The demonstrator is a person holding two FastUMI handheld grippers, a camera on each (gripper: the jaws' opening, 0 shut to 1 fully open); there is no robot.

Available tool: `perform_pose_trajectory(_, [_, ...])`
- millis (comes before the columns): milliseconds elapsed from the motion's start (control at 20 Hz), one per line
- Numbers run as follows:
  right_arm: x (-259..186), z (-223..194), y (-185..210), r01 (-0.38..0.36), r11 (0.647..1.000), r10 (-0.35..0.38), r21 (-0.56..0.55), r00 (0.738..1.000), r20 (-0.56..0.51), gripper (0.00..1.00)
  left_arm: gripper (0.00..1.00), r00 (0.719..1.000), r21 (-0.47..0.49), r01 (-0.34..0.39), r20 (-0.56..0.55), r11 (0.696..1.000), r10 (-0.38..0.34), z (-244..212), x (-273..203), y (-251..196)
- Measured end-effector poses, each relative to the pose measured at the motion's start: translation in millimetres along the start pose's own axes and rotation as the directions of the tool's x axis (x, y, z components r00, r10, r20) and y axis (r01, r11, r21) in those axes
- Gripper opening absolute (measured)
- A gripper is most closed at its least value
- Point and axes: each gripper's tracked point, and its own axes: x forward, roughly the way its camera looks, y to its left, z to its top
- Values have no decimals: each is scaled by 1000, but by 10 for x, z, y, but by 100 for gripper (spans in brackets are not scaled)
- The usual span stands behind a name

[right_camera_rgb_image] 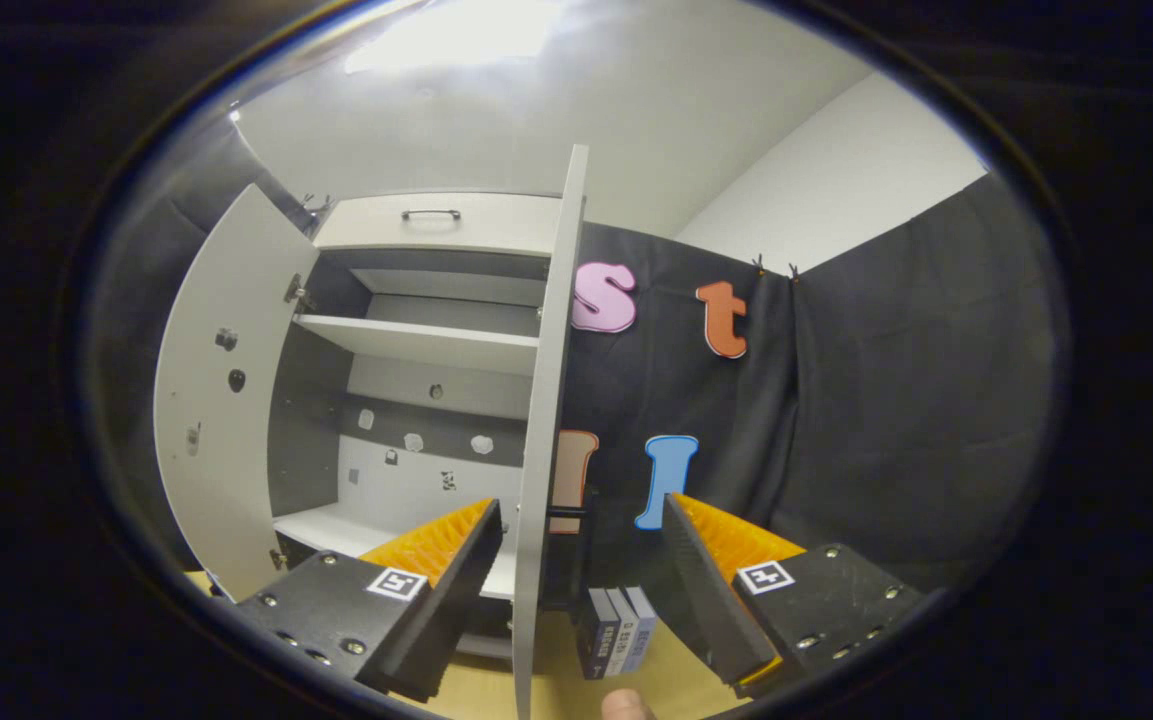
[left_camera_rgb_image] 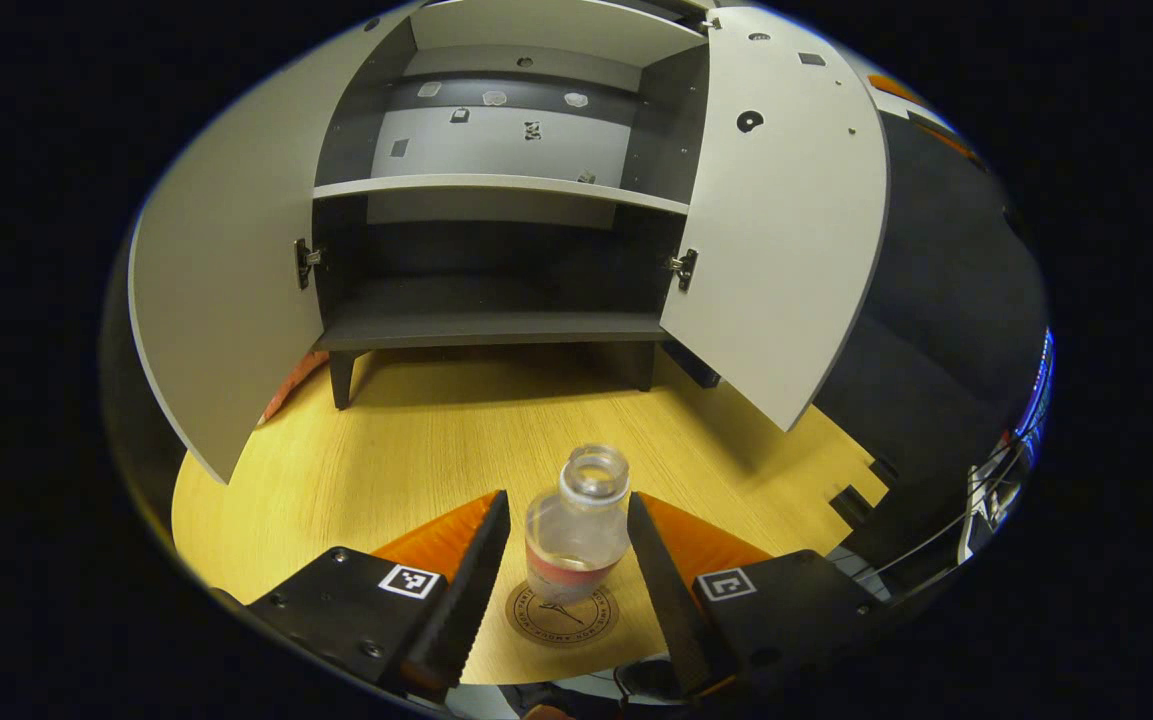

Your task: Grasp the bottle in the cabinet with the left hand and place it on the coaster, then close the right door with the right hand and the left door with the left hand.

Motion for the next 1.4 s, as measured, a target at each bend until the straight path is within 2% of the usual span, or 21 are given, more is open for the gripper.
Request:
perform_pose_trajectory(650, [-41,-80,-81,26,999,-26,-26,1000,-13,97,78,998,-15,-17,-65,1000,16,-103,163,37])
perform_pose_trajectory(1150, [-90,-150,-200,86,995,-88,-48,996,-29,97,79,996,-38,-20,-88,999,16,226,777,151])
perform_pose_trajectory(1400, [-124,-201,-315,136,989,-139,-63,989,-41,97,78,986,-92,15,-164,996,-30,226,1134,91])
